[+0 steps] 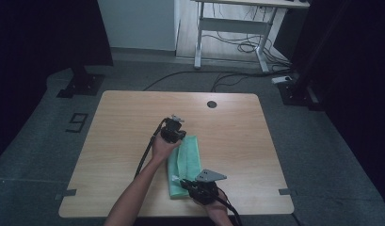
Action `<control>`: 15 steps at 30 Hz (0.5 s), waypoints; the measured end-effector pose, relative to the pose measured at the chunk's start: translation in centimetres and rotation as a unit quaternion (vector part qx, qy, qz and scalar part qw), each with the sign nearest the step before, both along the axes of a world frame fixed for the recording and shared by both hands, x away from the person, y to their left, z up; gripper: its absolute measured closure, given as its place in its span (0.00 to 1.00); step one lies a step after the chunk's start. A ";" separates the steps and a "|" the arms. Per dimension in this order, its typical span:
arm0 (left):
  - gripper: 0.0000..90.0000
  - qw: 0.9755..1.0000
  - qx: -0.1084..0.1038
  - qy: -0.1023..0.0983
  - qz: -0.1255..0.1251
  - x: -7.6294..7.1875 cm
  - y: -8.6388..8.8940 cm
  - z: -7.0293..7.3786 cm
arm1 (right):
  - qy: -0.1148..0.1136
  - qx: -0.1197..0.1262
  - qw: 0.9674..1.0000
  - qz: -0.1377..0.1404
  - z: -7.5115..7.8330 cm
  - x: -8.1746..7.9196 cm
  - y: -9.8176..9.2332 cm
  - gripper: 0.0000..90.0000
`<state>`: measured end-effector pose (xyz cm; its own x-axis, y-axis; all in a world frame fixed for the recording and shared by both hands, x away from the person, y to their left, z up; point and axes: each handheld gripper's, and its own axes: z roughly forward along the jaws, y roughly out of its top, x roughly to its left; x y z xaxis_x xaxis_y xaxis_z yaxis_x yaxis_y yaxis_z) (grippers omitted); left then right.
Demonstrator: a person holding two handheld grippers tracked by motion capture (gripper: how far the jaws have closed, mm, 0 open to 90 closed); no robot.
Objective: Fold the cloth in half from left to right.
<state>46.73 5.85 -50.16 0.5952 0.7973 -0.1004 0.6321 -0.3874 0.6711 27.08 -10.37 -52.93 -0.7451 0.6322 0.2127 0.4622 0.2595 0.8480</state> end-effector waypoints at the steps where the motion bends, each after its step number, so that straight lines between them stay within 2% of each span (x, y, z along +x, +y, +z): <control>1: 0.98 1.000 -0.003 0.001 0.001 0.0 -0.1 -0.1 | 0.001 -0.001 1.000 0.001 -0.1 0.0 0.0 0.94; 8: 0.98 1.000 -0.005 0.005 -0.008 0.1 -1.0 -0.6 | 0.006 -0.002 1.000 -0.005 -0.3 -0.1 -0.4 0.94; 15: 0.98 1.000 -0.006 0.005 -0.006 0.6 -1.0 -0.5 | 0.009 -0.001 1.000 -0.007 -0.3 0.0 -0.6 0.94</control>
